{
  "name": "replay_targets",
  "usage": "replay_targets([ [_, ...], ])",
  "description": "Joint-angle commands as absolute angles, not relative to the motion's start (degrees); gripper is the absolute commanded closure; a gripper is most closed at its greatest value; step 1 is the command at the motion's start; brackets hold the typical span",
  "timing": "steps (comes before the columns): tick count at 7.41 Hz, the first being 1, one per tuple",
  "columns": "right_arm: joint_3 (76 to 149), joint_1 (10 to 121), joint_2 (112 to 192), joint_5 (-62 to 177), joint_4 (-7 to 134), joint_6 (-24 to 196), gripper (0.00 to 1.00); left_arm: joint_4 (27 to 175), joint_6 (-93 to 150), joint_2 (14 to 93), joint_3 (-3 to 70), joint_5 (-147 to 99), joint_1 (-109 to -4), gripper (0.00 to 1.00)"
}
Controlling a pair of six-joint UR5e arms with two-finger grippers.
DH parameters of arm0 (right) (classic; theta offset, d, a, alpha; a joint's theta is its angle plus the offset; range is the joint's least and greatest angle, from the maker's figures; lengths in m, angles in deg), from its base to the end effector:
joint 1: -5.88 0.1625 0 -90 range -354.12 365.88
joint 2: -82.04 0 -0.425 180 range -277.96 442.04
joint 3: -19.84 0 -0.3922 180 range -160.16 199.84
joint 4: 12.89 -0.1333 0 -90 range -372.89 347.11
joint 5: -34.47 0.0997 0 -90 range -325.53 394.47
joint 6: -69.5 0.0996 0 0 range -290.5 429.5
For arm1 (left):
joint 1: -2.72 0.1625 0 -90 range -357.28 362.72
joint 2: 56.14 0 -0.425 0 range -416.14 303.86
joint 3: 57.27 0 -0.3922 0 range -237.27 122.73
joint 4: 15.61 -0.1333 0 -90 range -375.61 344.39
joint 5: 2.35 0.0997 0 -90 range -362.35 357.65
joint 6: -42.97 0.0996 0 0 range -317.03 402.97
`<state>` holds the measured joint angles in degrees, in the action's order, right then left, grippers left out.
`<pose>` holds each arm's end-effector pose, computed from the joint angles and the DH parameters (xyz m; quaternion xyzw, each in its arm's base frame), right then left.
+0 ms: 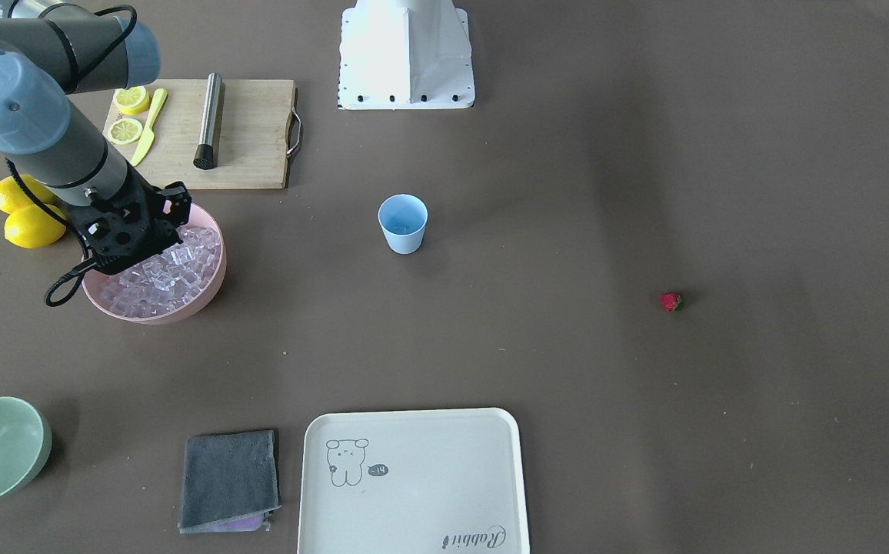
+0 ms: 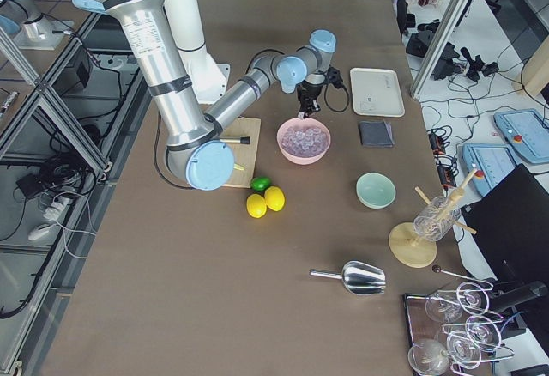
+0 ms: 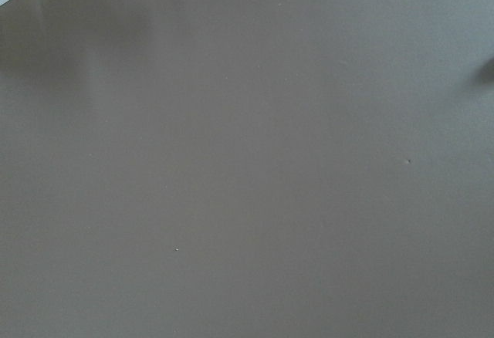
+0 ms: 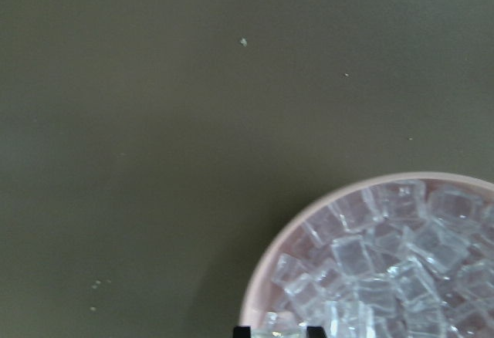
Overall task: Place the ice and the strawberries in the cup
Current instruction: 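Carry the ice cube to the blue cup and open the gripper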
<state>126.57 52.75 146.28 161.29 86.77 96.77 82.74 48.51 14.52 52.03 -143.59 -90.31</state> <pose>-0.3571 -0.4889 0.2933 0.0445 -0.4021 -0.2140 0.8891 -0.0745 -0.3557 0.6111 0.0974 0.4252 0.0510 0.8984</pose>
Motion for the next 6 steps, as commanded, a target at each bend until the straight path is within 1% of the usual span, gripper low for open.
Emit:
replay_targets([
  [1,125.8,46.0,138.1,160.2,86.3,113.3,1.0,82.7,48.5,14.5,51.8,-143.6,-90.3,0.02],
  [3,123.2,40.4,132.0,155.7,85.3,123.9,1.0,82.7,48.6,14.6,51.5,-143.6,-90.3,0.02],
  [5,115.9,37.5,130.3,152.3,73.7,131.3,1.0,82.7,48.6,14.9,51.3,-143.6,-90.3,0.02],
  [6,114.1,36.8,130.0,152.1,71.3,132.0,1.0,82.7,48.6,14.8,51.4,-143.6,-90.3,0.02],
])
